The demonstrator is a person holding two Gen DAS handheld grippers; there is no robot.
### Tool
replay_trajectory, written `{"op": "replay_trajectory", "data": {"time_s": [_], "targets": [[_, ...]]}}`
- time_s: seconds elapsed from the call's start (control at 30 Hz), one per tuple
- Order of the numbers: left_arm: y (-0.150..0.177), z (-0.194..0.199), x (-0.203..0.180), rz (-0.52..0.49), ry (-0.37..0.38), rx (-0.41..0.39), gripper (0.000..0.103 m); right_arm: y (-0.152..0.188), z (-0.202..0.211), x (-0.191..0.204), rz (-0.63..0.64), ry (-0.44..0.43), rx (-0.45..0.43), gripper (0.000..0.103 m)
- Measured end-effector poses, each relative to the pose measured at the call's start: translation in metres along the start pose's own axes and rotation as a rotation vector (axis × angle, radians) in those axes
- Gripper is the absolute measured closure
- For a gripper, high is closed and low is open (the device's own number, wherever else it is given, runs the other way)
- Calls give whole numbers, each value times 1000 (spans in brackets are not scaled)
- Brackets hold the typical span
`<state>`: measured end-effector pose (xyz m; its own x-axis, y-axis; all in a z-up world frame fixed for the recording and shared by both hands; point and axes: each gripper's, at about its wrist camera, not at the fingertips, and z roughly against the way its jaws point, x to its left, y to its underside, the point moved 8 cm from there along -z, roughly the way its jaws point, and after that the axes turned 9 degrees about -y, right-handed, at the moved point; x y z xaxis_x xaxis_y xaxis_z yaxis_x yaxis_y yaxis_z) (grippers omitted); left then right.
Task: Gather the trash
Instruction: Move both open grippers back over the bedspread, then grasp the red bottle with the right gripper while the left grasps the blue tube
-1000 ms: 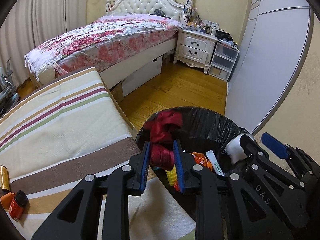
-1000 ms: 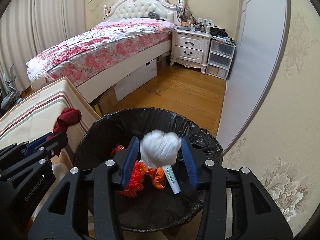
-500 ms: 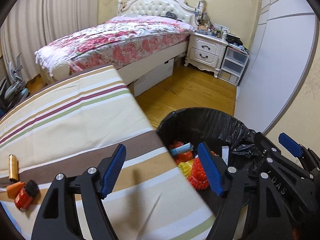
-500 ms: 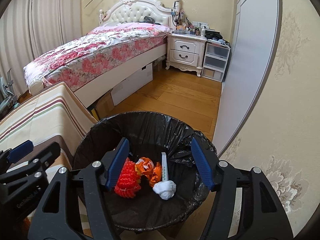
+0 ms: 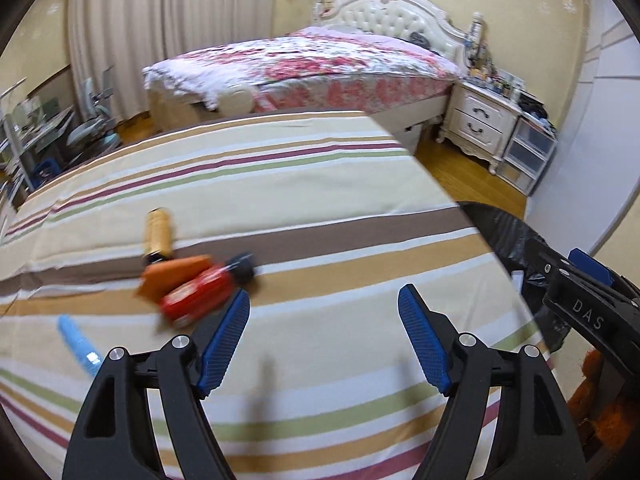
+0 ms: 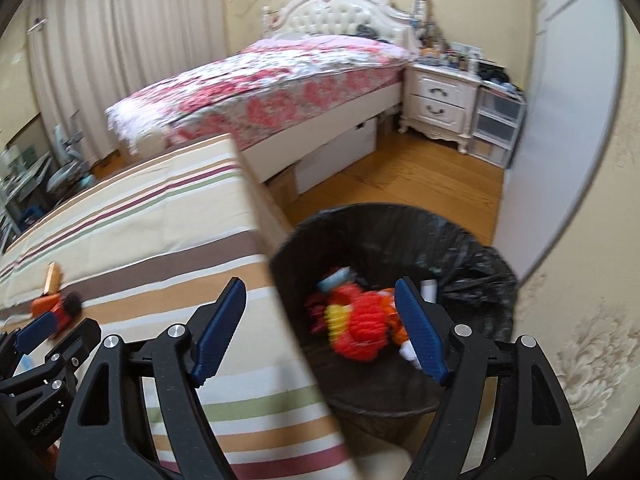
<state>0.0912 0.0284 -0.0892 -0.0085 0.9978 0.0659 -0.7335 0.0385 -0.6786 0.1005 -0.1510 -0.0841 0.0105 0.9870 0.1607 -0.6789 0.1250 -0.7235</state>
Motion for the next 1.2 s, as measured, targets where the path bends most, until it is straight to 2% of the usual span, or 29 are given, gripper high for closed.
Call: {"op": "replay_trajectory", "data": {"time_s": [0.27,0.5,0.77,1.2], "targets": [[28,17,92,115,-152,13,28,23,-7,108,154,-189,67,28],[49,16,145,211,-218,57,28,41,-21,176,294,-287,135,23],[62,9,172,276,-240,96,28,50,-35,206,338,-306,183,23],[73,9,187,291,-245,109,28,46,-53,228,379,-314,201,22]]}}
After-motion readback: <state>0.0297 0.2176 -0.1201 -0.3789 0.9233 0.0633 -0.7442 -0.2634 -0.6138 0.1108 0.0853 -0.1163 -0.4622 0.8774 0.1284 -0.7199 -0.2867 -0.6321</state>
